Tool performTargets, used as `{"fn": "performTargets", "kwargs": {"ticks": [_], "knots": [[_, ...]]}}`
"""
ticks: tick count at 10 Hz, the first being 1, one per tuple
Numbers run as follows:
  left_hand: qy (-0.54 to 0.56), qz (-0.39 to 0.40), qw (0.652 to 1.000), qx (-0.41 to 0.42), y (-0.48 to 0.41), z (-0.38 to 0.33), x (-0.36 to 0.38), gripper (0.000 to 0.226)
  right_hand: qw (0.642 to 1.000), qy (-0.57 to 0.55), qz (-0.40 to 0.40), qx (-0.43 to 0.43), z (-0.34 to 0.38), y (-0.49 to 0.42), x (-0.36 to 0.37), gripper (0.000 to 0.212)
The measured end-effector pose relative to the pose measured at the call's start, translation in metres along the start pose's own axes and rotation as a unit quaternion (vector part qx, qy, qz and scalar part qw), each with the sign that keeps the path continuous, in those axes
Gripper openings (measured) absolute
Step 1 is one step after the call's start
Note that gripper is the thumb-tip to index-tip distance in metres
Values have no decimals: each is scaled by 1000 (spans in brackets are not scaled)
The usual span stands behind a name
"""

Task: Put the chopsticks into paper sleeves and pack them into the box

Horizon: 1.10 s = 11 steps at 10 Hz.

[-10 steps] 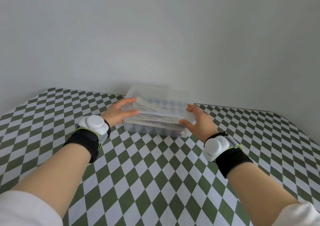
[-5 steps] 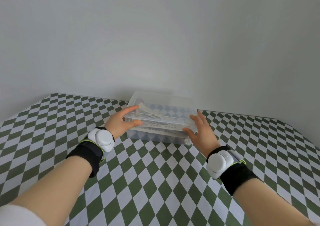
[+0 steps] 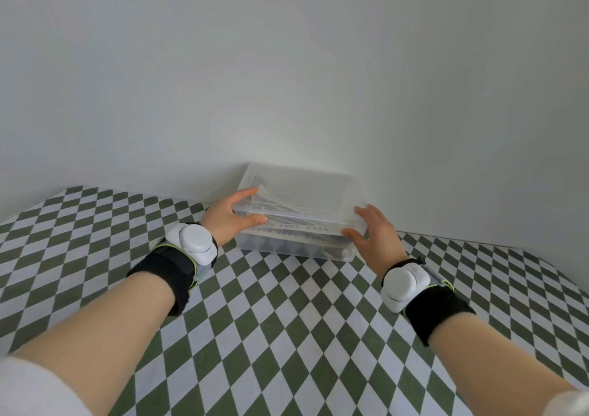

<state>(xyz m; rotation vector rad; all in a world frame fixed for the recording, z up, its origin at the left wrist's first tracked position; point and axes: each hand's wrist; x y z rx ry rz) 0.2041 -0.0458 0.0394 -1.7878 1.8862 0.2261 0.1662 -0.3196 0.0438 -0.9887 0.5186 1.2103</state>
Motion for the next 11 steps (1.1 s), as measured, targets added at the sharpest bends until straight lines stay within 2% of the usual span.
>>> {"fn": "performTargets", "kwargs": {"ticks": [5, 6, 7, 8, 9, 10, 11], "knots": [[-90, 50, 995, -5, -17, 10, -4, 63, 1000, -11, 24, -16, -19, -4, 13, 50], [-78, 57, 995, -12, -18, 12, -4, 63, 999, 7, 25, -22, -14, -3, 11, 50], [-111, 71, 991, -18, -17, 8, -4, 65, 997, 62, 47, -6, -6, 2, 7, 51], [-228, 70, 970, -48, -15, 2, 2, 67, 987, 140, 75, 10, 6, 6, -2, 52], [-362, 77, 926, -69, -5, -18, 7, 65, 972, 207, 109, 15, 19, 9, -15, 51], [-387, 56, 921, -1, 9, -47, 3, 63, 977, 193, 91, 2, 32, 19, -36, 57], [-321, 73, 943, 49, 20, -69, -4, 53, 977, 189, 100, -21, 45, 34, -52, 53]]}}
Point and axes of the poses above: each hand's wrist, its own y-axis away from the middle knuckle, its own x-axis out of the palm, z = x × y
